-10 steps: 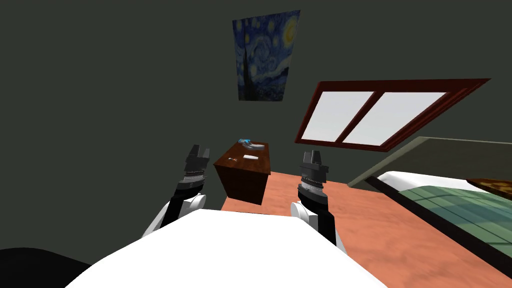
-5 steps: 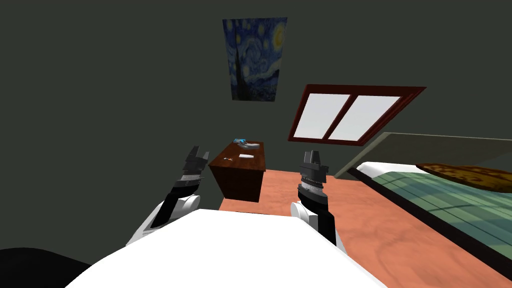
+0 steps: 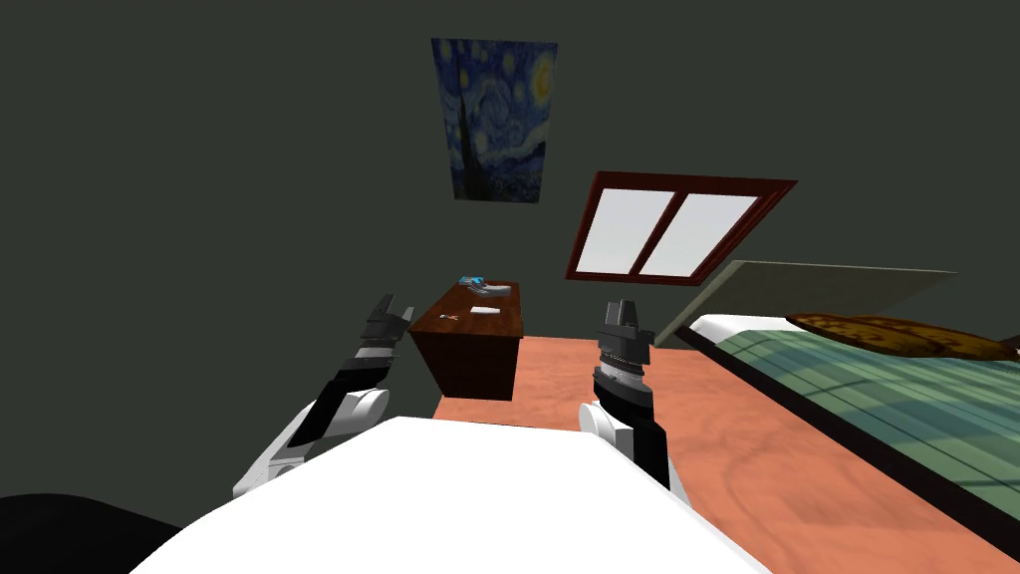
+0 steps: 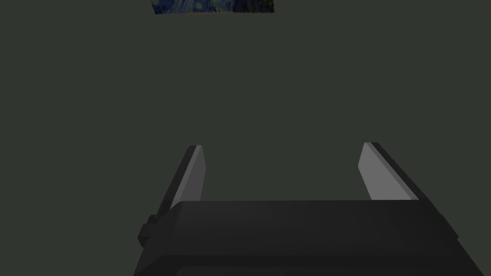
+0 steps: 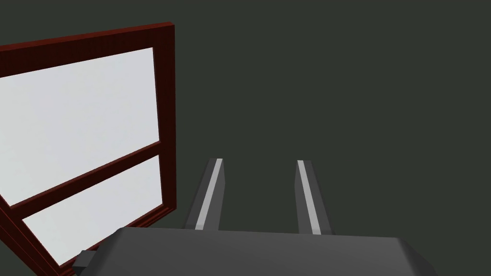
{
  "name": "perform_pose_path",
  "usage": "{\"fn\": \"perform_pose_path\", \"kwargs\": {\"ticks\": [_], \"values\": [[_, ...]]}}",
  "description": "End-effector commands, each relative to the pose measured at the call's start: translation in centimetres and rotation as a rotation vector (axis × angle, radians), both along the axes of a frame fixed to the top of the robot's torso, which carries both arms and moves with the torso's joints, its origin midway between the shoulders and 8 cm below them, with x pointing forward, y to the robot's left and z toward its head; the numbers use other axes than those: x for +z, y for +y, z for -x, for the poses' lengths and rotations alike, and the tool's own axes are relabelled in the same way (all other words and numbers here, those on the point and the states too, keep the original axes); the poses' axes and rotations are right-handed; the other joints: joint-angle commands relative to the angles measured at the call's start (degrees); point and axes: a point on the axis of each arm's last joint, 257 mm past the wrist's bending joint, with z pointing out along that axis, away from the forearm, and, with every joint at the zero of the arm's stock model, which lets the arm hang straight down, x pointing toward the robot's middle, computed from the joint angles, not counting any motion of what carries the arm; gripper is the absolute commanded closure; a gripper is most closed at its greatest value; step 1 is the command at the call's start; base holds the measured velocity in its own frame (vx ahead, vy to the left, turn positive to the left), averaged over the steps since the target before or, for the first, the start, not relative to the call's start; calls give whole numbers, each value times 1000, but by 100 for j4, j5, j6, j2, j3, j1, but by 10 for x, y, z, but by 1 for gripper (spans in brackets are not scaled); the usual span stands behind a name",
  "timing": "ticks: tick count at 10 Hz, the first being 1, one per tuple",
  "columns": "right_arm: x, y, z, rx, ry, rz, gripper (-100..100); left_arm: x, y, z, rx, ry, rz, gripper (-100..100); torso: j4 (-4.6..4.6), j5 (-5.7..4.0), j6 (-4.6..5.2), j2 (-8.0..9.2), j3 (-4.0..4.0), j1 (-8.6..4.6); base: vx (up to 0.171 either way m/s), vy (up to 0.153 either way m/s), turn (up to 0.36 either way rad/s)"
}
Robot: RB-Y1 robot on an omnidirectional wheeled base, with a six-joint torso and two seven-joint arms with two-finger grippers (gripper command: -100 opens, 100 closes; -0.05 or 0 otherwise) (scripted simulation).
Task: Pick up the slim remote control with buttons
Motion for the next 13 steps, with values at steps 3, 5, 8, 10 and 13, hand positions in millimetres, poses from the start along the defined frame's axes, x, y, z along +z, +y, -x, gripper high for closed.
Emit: {"fn": "perform_pose_path", "kwargs": {"ticks": [3, 5, 8, 10, 13], "values": [[0, 0, 0, 0, 0, 0, 0, -1, 0, -2, -1, 10, 7, -100, -3, 3, -1, -12, -7, 11, 3, 3, 10], [0, 0, 0, 0, 0, 0, 0, -1, 0, -2, -1, 10, 7, -100, -2, 2, -2, -11, -6, 10, 0, 0, 0], [0, 0, 0, 0, 0, 0, 0, -1, 0, -2, -1, 10, 7, -100, -3, 3, -2, -12, -7, 11, 4, 4, 13], [0, 0, 0, 0, 0, 0, 0, -17, 26, -4, 40, 89, 13, -100, -2, 2, -1, -6, -4, 5, -27, -25, -80], [0, 0, 0, 0, 0, 0, 0, -32, 53, -3, 82, 162, 21, -100, 1, 0, -2, 4, 3, 3, -35, -24, -67]]}}
